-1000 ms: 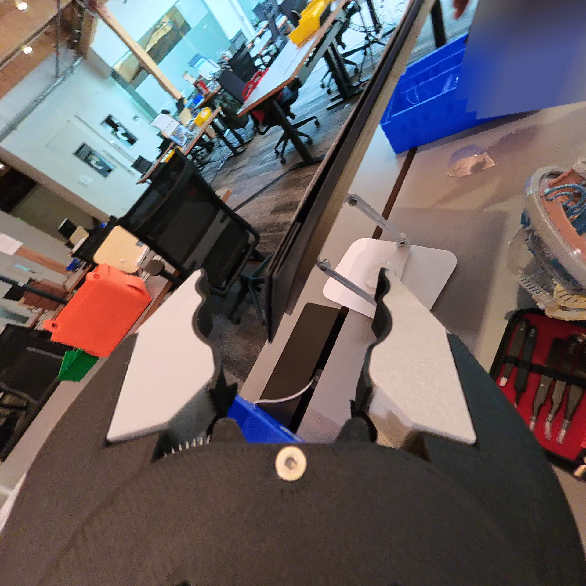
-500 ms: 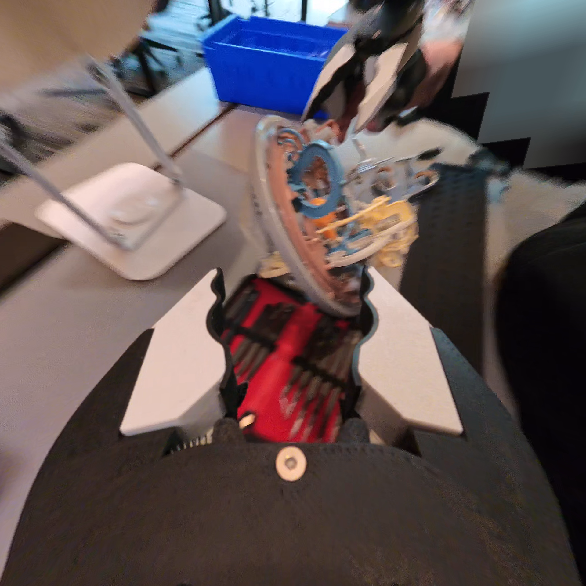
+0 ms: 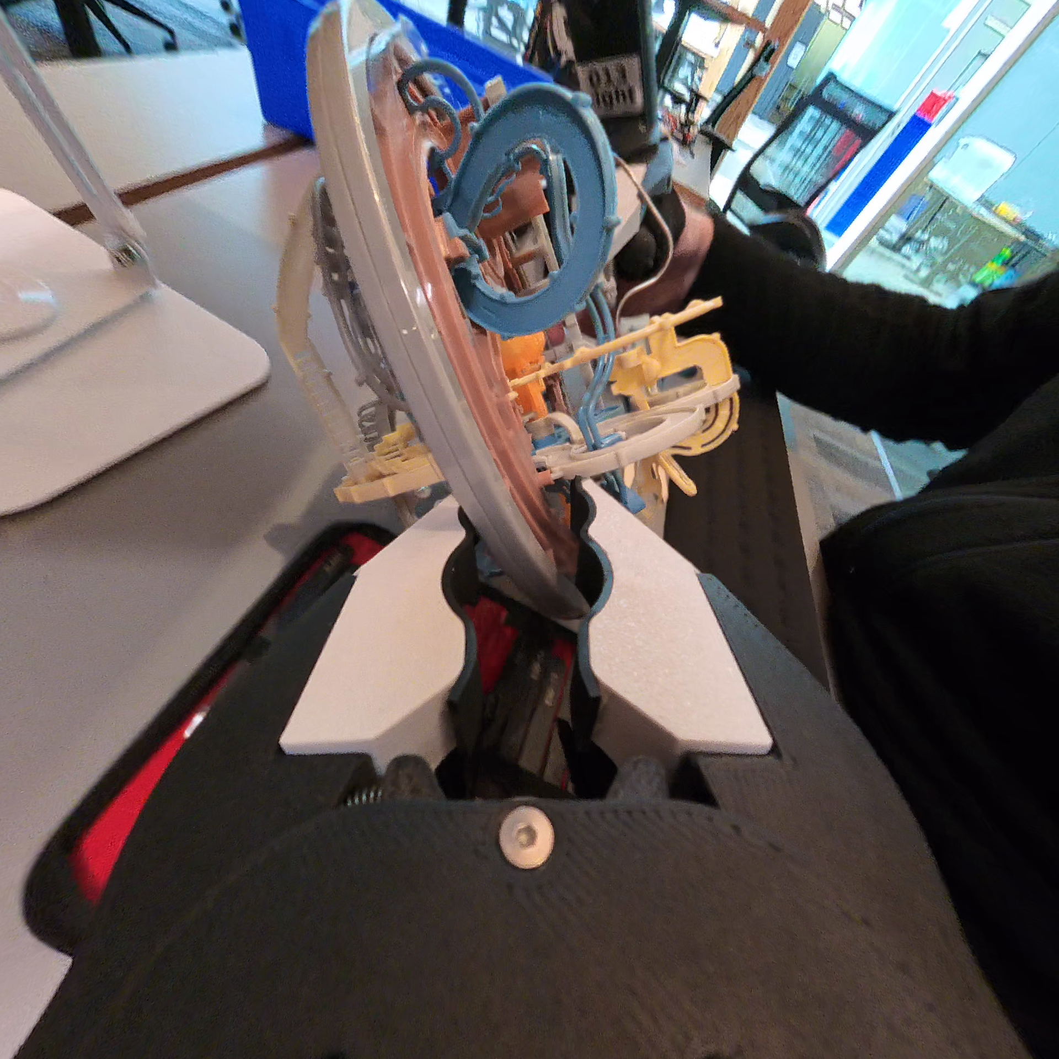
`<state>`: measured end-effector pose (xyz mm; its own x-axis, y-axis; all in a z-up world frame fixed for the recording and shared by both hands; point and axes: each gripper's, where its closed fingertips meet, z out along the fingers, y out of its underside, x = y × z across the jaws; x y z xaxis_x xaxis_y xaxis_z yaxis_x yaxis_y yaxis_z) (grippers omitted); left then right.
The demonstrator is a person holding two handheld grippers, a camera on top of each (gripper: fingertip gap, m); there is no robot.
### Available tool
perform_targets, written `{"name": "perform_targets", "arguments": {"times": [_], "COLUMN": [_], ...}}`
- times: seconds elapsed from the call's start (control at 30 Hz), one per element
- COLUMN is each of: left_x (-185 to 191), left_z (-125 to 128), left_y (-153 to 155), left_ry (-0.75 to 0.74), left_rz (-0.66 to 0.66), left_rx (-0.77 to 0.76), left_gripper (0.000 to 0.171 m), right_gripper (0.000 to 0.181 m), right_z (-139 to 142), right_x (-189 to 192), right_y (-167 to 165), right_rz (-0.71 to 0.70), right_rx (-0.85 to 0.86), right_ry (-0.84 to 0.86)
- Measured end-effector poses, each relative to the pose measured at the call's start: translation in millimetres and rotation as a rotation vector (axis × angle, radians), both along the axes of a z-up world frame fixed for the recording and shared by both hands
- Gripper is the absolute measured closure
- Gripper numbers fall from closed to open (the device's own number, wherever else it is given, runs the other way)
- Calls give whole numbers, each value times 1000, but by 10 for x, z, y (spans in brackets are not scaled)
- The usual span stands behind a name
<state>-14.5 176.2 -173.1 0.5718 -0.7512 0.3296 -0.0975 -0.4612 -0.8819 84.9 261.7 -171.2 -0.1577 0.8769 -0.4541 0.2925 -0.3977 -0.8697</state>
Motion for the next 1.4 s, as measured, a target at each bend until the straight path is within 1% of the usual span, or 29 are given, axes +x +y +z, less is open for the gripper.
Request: {"name": "perform_targets", "arguments": {"times": [0.07, 0.17, 0.23, 0.33, 0.4, 0.5, 0.6, 0.67, 0.7, 0.73, 0.77, 0.9, 1.0, 1.03, 1.13, 1.17, 1.2, 1.27, 1.33, 1.37, 1.4], "left_x": [-79, -250, -327, -430, -519, -644, -775, -853, -887, -873, -875, -904, -884, -882, -923, -921, -912, -903, -878, -888, -876], "left_z": [156, 353, 374, 269, 175, 43, -73, -272, -266, -242, -232, -225, -218, -223, -218, -221, -190, -154, -167, -182, -203], "left_y": [165, 516, 744, 1088, 1314, 1556, 1750, 1835, 1889, 1901, 1921, 1932, 1900, 1881, 1811, 1779, 1756, 1728, 1701, 1715, 1718], "left_ry": [-6, -37, -79, -117, -115, -93, -67, -53, -126, -181, -190, -93, -60, -46, -28, -27, -34, -36, -16, 10, 24], "left_rz": [7, 36, 31, 40, 67, 109, 158, 191, 220, 215, 226, 233, 214, 210, 203, 191, 183, 180, 167, 179, 177], "left_rx": [29, 50, -9, -92, -97, -114, -101, -148, -155, -156, -144, -92, -39, -35, -39, -48, -34, -24, -11, 14, 23], "left_gripper": [143, 142, 142, 143, 143, 143, 143, 142, 147, 149, 148, 145, 144, 143, 118, 115, 114, 114, 122, 129, 136], "right_gripper": [127, 126, 126, 127, 127, 127, 128, 128, 129, 128, 129, 127, 126, 121, 112, 107, 109, 114, 111, 111, 116], "right_z": [176, 394, 484, 540, 551, 517, 359, 169, 104, 75, 77, 70, 38, 20, 35, 77, 105, 73, -20, -29, -35], "right_x": [-52, -171, -246, -362, -454, -577, -676, -736, -760, -771, -770, -762, -725, -707, -637, -603, -568, -534, -549, -571, -594], "right_y": [133, 415, 642, 993, 1185, 1398, 1573, 1664, 1692, 1720, 1746, 1764, 1765, 1753, 1693, 1684, 1677, 1608, 1546, 1514, 1497], "right_rz": [-37, -91, -119, -173, -207, -233, -248, -264, -270, -281, -292, -311, -315, -312, -298, -299, -300, -279, -269, -262, -259], "right_rx": [12, 29, 11, -31, -29, -20, -32, -53, -74, -102, -123, -79, -40, -22, -5, -7, -10, 20, 45, 37, 20], "right_ry": [41, 70, 86, 101, 111, 120, 107, 71, 77, 97, 125, 132, 82, 58, 30, 38, 36, -12, -66, -58, -47]}}
